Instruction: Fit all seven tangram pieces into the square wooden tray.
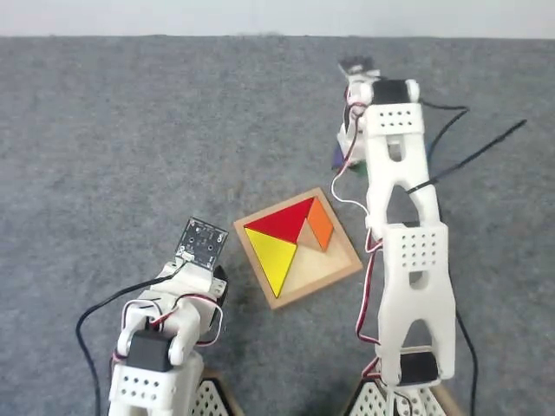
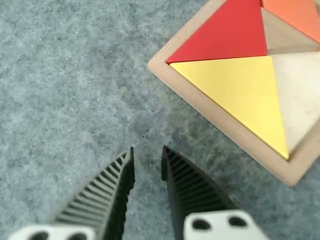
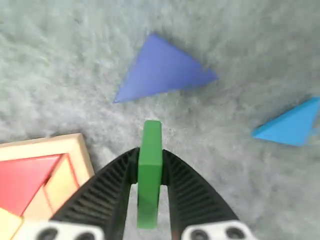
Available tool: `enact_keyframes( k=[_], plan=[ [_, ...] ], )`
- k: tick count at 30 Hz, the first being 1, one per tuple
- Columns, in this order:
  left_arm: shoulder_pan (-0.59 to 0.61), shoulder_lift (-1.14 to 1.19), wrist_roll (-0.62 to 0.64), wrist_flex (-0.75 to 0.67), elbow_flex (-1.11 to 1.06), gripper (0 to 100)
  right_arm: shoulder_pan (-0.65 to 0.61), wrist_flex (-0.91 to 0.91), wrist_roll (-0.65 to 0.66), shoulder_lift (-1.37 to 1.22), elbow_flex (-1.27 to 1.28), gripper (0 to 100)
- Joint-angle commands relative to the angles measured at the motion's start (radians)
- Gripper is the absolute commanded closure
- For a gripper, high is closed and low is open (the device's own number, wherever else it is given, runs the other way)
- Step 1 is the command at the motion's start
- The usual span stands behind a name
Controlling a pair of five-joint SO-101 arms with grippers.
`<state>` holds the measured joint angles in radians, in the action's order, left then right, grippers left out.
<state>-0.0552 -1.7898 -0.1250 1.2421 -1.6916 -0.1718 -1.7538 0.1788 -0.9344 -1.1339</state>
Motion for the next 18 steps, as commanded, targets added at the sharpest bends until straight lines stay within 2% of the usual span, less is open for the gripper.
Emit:
enact_keyframes(
  k=[1, 7, 10, 15, 18],
  plan=[
    [-0.002, -0.002, 0.006, 0.005, 0.007, 91, -0.051, -0.047, 0.066, 0.191, 0.118, 99.2],
    [-0.002, -0.002, 0.006, 0.005, 0.007, 91, -0.173, 0.013, 0.158, 0.472, 0.577, 99.1],
    [-0.002, -0.002, 0.006, 0.005, 0.007, 91, -0.200, 0.139, 0.175, 0.665, 0.848, 99.1],
    [-0.002, -0.002, 0.006, 0.005, 0.007, 91, -0.306, 0.390, 0.279, 0.911, 1.364, 99.1],
    [-0.002, -0.002, 0.006, 0.005, 0.007, 91, -0.386, 0.472, 0.315, 0.977, 1.542, 99.1]
  ],
)
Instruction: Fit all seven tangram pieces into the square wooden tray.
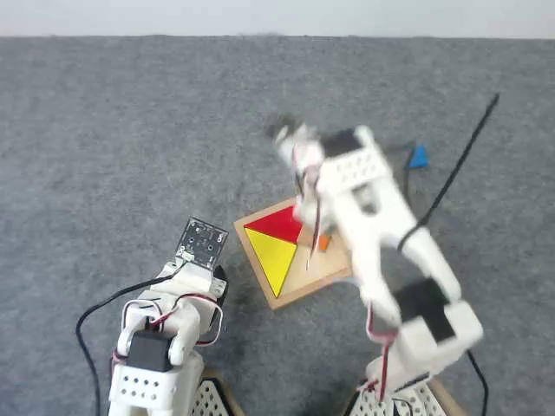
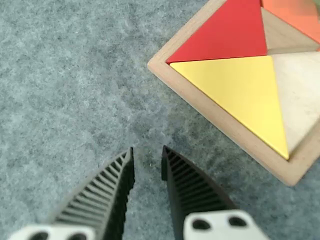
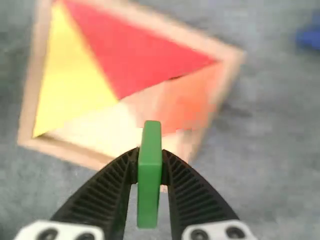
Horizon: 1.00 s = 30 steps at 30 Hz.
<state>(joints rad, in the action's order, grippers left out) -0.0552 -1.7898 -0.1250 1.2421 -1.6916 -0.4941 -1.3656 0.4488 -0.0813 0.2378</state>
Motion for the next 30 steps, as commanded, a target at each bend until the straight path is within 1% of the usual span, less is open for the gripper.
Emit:
enact_keyframes(
  k=[1, 4, 13, 18, 23, 26, 28, 30],
  plan=[
    [-0.002, -0.002, 0.006, 0.005, 0.007, 91, -0.085, 0.102, 0.046, 0.130, 0.201, 99.1],
    [-0.002, -0.002, 0.006, 0.005, 0.007, 91, -0.119, 0.116, 0.046, 0.120, 0.221, 99.1],
    [-0.002, -0.002, 0.006, 0.005, 0.007, 91, -0.139, 0.147, 0.049, -0.001, 0.210, 99.1],
    [-0.002, -0.002, 0.006, 0.005, 0.007, 91, -0.214, 0.143, 0.109, -0.015, 0.209, 99.1],
    [-0.002, -0.002, 0.006, 0.005, 0.007, 91, -0.214, 0.142, 0.117, -0.025, 0.186, 98.9],
    [-0.002, -0.002, 0.006, 0.005, 0.007, 91, -0.205, 0.130, 0.189, -0.025, 0.184, 98.7],
    [-0.002, -0.002, 0.006, 0.005, 0.007, 91, -0.203, 0.108, 0.204, -0.025, 0.184, 97.2],
    [-0.002, -0.002, 0.006, 0.005, 0.007, 91, -0.203, 0.096, 0.204, -0.025, 0.184, 92.8]
  ],
)
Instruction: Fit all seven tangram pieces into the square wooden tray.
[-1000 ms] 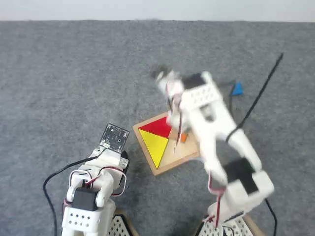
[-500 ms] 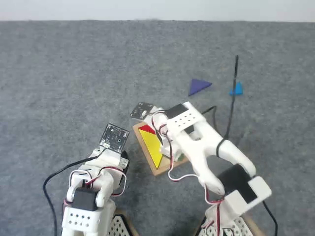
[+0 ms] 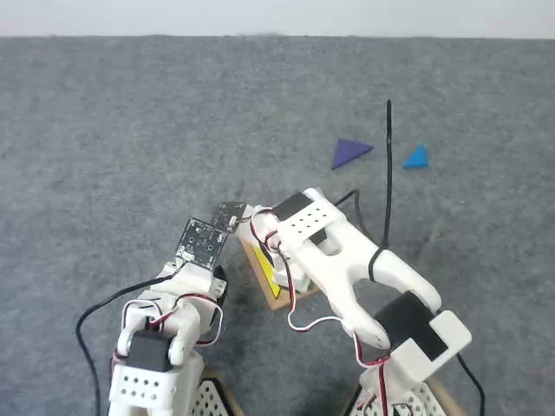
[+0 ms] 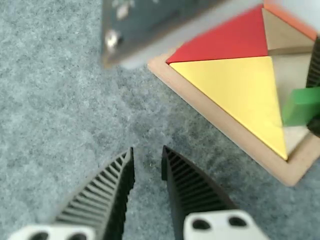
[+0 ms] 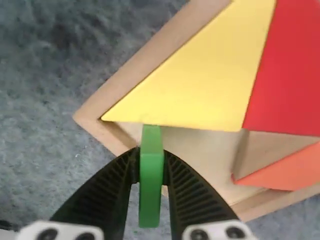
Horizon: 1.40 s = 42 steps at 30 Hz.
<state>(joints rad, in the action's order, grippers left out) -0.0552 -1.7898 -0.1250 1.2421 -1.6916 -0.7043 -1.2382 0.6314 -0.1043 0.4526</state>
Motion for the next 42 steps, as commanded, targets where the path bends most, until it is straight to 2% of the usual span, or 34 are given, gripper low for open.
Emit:
enact_keyframes(
  k=[1, 5, 9, 19, 26, 39, 42],
  plan=[
    [-0.002, -0.002, 0.006, 0.005, 0.007, 91, 0.007, -0.031, 0.021, -0.001, -0.031, 90.1],
    [-0.002, -0.002, 0.006, 0.005, 0.007, 91, 0.007, -0.036, 0.021, 0.008, -0.044, 81.2],
    [-0.002, -0.002, 0.006, 0.005, 0.007, 91, 0.025, -0.038, 0.018, 0.008, -0.101, 83.6],
    [-0.002, -0.002, 0.006, 0.005, 0.007, 91, 0.148, -0.038, -0.086, 0.008, -0.221, 84.0],
    [-0.002, -0.002, 0.006, 0.005, 0.007, 91, 0.174, -0.044, -0.109, 0.010, -0.160, 84.3],
    [-0.002, -0.002, 0.006, 0.005, 0.007, 91, 0.173, 0.062, -0.117, 0.008, 0.032, 84.3],
    [-0.002, -0.002, 0.006, 0.005, 0.007, 91, 0.173, 0.058, -0.178, 0.010, 0.034, 84.3]
  ],
)
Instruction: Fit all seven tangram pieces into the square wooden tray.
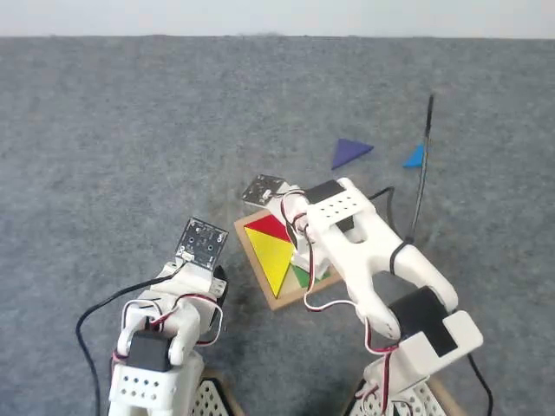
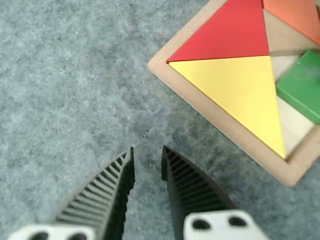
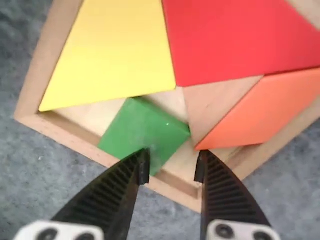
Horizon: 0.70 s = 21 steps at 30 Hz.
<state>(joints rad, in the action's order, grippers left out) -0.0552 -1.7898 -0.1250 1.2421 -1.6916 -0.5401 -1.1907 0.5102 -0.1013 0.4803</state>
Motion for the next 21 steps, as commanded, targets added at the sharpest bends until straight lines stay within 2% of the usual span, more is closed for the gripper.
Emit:
enact_keyframes(
  k=[1, 10, 15, 21],
  plan=[
    [-0.002, -0.002, 0.006, 0.005, 0.007, 91, 0.008, 0.010, -0.080, 0.007, 0.005, 84.3],
    [-0.002, -0.002, 0.006, 0.005, 0.007, 91, 0.022, 0.073, -0.212, -0.005, -0.003, 84.4],
    [-0.002, -0.002, 0.006, 0.005, 0.007, 91, 0.090, 0.074, -0.324, 0.005, -0.003, 84.4],
    [-0.002, -0.002, 0.006, 0.005, 0.007, 91, 0.065, 0.111, -0.328, 0.116, 0.026, 84.5]
  ],
)
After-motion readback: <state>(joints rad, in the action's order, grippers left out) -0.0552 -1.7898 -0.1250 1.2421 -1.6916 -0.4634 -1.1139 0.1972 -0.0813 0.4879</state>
